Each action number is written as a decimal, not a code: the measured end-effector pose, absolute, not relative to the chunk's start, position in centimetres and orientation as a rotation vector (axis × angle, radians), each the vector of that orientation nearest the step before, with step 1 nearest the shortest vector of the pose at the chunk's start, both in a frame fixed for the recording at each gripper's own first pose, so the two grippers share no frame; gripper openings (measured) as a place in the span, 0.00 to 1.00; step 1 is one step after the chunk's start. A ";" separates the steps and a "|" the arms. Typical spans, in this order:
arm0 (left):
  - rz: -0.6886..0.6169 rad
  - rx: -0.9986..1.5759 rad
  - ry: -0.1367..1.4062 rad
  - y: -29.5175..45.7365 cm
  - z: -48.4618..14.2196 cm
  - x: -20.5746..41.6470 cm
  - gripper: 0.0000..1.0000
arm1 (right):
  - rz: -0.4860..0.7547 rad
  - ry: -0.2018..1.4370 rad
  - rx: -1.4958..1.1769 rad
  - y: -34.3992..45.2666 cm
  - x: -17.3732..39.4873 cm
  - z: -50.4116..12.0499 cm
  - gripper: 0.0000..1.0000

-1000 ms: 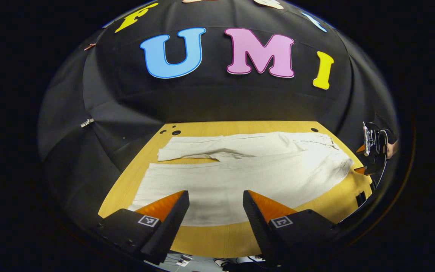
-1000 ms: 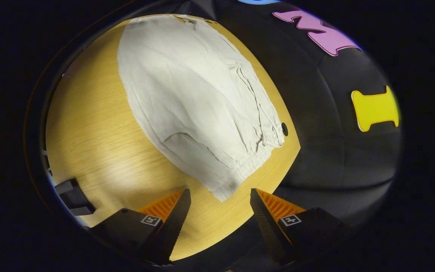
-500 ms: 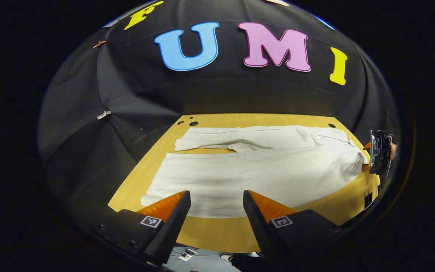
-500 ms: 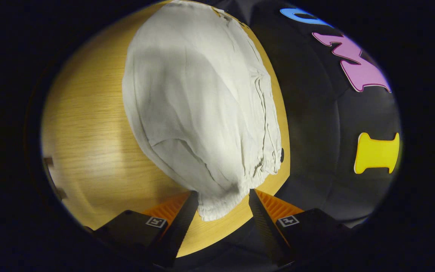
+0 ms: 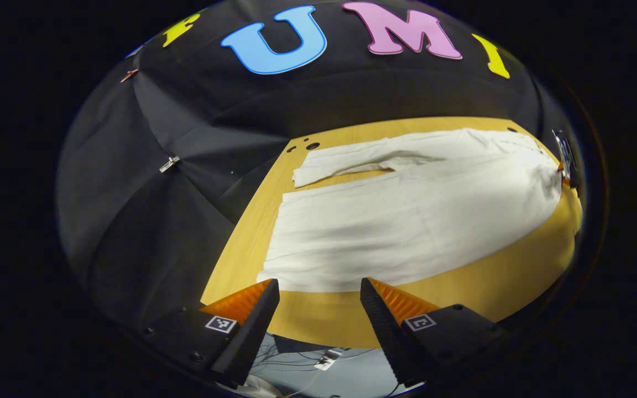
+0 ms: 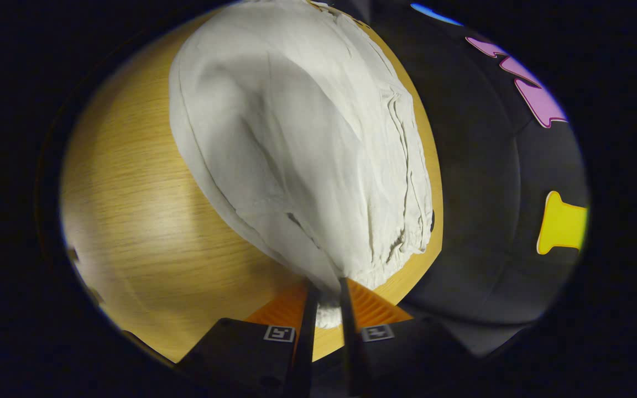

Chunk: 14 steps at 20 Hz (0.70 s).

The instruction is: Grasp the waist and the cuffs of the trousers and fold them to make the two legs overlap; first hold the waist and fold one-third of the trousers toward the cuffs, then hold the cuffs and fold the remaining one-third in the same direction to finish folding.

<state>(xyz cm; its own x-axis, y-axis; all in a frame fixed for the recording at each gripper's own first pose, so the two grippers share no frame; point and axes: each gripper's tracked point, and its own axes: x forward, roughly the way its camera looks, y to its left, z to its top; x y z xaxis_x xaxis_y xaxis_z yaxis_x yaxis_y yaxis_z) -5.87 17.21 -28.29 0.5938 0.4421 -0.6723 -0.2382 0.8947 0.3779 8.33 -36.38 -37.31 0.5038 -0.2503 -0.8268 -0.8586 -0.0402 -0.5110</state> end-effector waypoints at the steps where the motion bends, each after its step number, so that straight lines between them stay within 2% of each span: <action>1: 0.386 0.299 0.871 18.3 -28.9 -6.0 0.94 | 0.645 0.987 -1.584 -36.3 8.5 -37.5 0.21; 3: 0.352 0.375 0.928 20.2 -30.0 -6.7 0.94 | 0.648 1.014 -1.581 -36.4 8.6 -37.8 0.21; 4: 0.343 0.430 0.957 21.5 -30.5 -7.2 0.94 | 0.658 1.038 -1.558 -36.2 8.4 -37.8 0.13; 8: 0.251 0.618 1.012 25.4 -31.6 -6.8 0.94 | 0.709 1.148 -1.444 -35.7 8.2 -37.8 0.05; 10: 0.178 0.689 1.042 26.9 -32.8 -6.7 0.94 | 0.712 1.187 -1.426 -35.6 8.2 -37.8 0.05; 14: 0.040 0.836 1.079 29.7 -34.5 -6.7 0.93 | 0.726 1.164 -1.514 -35.5 8.0 -37.8 0.05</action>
